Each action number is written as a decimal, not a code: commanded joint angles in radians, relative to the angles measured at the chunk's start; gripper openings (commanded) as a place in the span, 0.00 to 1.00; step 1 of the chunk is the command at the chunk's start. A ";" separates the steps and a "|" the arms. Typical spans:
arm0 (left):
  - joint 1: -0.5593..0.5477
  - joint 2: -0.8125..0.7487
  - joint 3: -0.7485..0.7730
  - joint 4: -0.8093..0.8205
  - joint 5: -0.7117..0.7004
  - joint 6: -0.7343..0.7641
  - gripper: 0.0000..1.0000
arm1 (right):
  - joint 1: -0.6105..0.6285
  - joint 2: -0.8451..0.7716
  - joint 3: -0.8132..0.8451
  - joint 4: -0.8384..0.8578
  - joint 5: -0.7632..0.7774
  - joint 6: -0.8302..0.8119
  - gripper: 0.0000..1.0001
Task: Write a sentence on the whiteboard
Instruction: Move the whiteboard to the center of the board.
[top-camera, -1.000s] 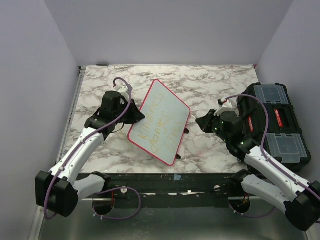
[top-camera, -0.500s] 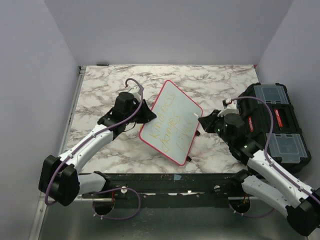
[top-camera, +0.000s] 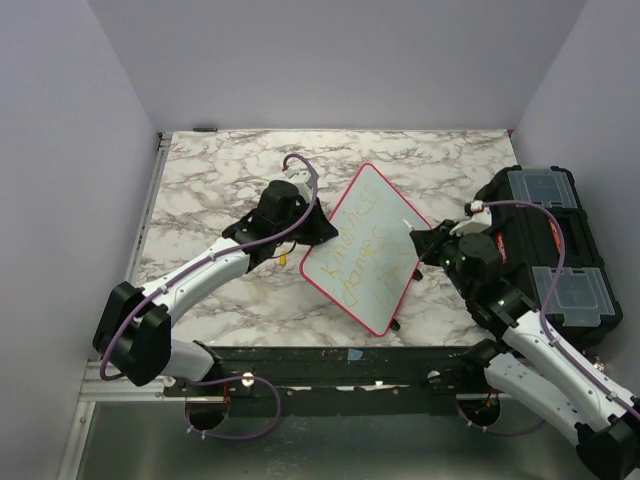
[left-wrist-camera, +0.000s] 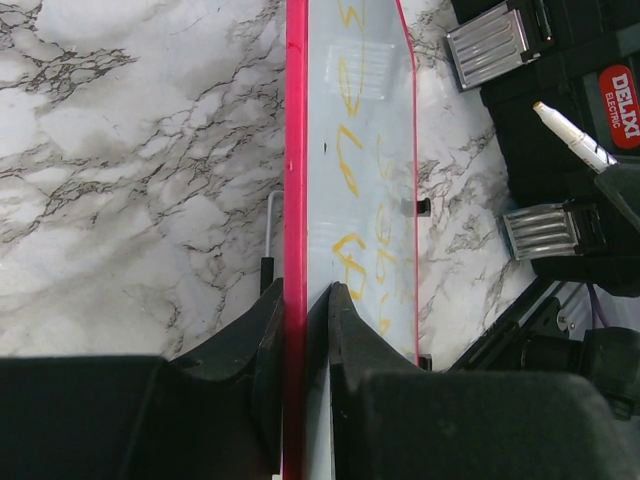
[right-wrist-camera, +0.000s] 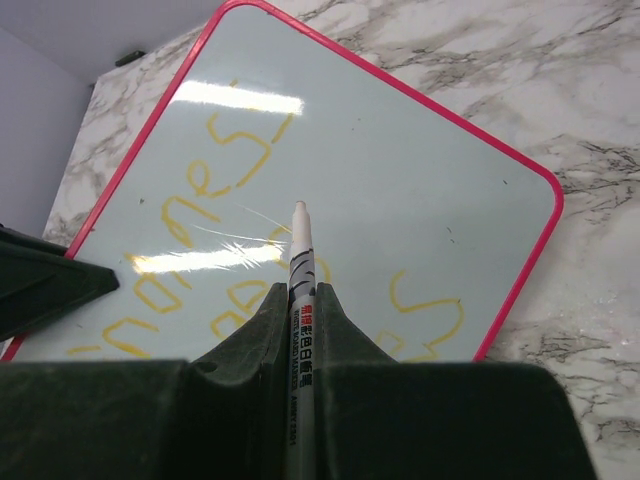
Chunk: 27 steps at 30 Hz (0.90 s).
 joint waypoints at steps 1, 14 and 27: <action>-0.060 0.074 -0.061 -0.255 -0.031 0.177 0.05 | 0.006 -0.033 -0.028 -0.026 0.086 0.031 0.01; -0.061 0.031 -0.074 -0.245 -0.062 0.171 0.35 | 0.006 -0.015 -0.023 -0.021 0.076 0.033 0.01; -0.062 -0.040 -0.010 -0.309 -0.102 0.171 0.54 | 0.006 -0.013 -0.021 -0.018 0.067 0.028 0.01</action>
